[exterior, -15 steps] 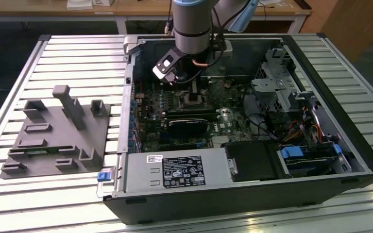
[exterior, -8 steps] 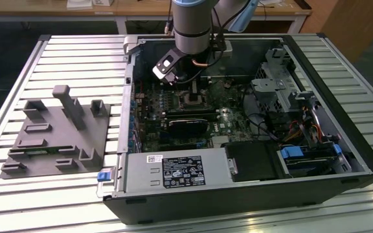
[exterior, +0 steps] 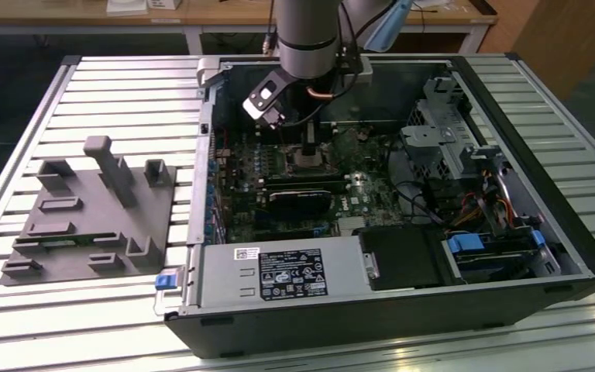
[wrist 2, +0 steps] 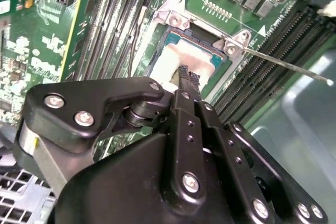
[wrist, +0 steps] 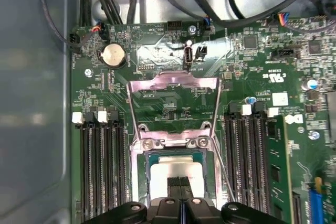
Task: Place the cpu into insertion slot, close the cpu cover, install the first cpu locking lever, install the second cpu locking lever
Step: 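Place the cpu into insertion slot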
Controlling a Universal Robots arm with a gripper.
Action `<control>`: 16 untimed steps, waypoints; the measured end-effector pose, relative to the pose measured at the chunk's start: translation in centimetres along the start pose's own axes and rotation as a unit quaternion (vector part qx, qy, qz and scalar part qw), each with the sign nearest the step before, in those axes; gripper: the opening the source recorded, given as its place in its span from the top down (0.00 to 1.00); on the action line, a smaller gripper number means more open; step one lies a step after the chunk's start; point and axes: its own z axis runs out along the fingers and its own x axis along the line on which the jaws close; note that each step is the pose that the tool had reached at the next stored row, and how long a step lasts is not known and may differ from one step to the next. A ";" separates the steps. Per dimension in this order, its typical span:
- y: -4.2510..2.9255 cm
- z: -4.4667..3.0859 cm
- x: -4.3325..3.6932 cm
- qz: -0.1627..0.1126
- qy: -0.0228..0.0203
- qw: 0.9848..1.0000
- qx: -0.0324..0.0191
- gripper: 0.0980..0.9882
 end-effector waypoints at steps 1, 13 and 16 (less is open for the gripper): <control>0.02 -0.27 0.01 0.000 0.000 1.000 0.000 0.99; 0.31 -3.55 0.07 0.000 0.000 1.000 -0.001 0.99; 0.32 -3.73 0.08 0.000 0.000 1.000 -0.002 0.99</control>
